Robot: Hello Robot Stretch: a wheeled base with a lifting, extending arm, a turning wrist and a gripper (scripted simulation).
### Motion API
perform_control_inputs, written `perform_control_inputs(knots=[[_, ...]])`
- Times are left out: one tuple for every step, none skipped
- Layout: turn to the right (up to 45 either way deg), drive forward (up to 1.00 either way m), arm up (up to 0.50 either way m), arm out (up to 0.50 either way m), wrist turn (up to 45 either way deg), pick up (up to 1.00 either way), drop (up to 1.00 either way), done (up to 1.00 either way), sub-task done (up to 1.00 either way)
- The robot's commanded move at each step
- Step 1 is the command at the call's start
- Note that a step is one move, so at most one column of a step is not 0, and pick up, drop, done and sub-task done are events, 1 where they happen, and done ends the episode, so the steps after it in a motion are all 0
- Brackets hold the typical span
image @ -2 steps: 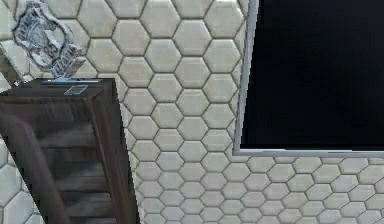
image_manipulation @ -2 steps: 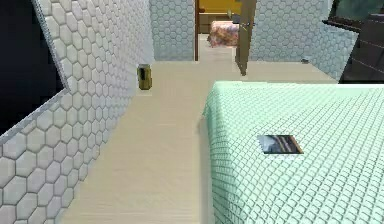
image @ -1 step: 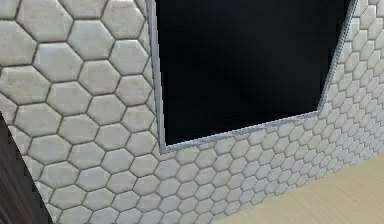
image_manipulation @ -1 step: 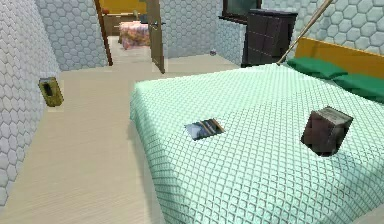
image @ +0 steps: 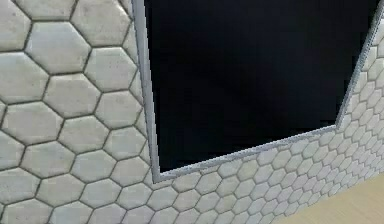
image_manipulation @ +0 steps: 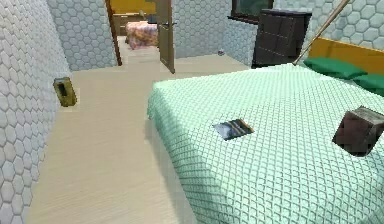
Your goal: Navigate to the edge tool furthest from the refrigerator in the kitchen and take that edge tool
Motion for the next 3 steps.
perform_control_inputs(knots=[[-45.0, 0.00, 0.00, 0.00, 0.0, 0.00, 0.00, 0.00, 0.00], [-45.0, 0.00, 0.00, 0.00, 0.0, 0.00, 0.00, 0.00, 0.00], [-30.0, 0.00, 0.00, 0.00, 0.0, 0.00, 0.00, 0.00, 0.00]])
